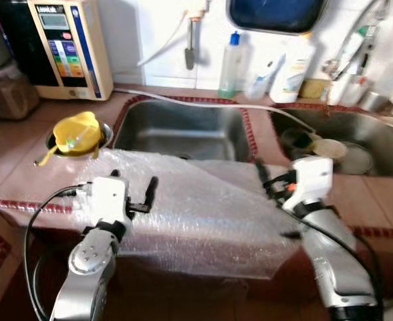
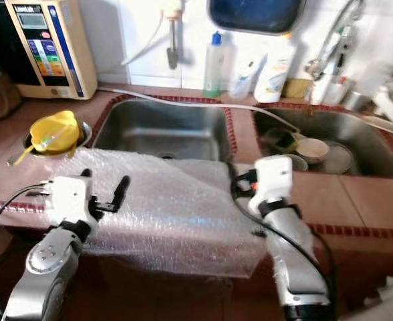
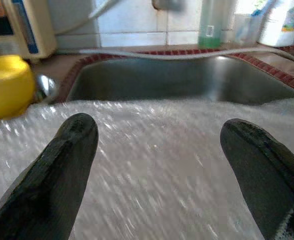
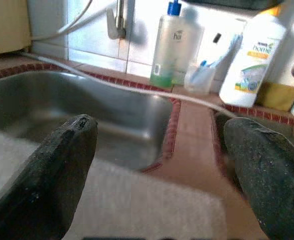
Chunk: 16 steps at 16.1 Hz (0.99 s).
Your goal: Kitchen organization
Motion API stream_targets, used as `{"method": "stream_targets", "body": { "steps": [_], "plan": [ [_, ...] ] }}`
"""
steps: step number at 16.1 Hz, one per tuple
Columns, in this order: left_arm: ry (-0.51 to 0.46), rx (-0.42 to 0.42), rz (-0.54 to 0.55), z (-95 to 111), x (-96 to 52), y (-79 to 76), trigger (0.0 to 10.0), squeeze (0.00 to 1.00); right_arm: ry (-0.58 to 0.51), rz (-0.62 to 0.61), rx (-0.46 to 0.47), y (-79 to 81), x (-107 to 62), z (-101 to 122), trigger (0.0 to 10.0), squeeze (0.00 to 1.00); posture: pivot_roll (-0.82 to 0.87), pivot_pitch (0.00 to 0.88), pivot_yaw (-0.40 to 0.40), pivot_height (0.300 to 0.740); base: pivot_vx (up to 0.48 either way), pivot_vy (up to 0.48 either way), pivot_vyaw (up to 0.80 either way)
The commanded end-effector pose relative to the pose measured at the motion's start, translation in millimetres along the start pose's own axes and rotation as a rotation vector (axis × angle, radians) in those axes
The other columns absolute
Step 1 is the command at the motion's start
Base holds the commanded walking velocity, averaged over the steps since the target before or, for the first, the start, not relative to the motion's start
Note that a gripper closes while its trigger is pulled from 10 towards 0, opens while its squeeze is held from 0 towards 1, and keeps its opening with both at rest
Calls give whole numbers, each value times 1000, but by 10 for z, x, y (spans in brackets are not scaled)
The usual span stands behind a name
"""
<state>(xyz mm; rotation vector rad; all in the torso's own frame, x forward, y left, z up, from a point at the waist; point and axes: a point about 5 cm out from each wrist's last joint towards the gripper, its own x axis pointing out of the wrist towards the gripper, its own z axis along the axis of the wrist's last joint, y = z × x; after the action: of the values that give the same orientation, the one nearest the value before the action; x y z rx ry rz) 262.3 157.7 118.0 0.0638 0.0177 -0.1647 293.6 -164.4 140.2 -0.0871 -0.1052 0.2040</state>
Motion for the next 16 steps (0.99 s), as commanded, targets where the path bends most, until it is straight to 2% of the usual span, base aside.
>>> {"method": "stream_targets", "body": {
  "steps": [1, 4, 11, 16],
  "plan": [
    [-3, 17, 31, 22, -6, 78, 10000, 0, -7, 13, 6, 52, 18, 10, 10000, 0, 21, 33, -43, 740, 0, 0, 0],
    [7, 22, 36, 13, -8, 81, 10000, 0, -9, 13, 9, 48, 20, 12, 10000, 0, 22, 29, -44, 740, 0, 0, 0],
    [11, 71, 140, 34, 54, 126, 10000, 0, -14, 19, -2, 40, 19, 14, 10000, 0, 20, 22, -47, 740, 0, 0, 0],
    [12, 79, 143, 42, 70, 101, 10000, 0, -8, 18, -11, 51, 25, 3, 10000, 0, 20, 28, -46, 740, 0, 0, 786]
  ]
}}
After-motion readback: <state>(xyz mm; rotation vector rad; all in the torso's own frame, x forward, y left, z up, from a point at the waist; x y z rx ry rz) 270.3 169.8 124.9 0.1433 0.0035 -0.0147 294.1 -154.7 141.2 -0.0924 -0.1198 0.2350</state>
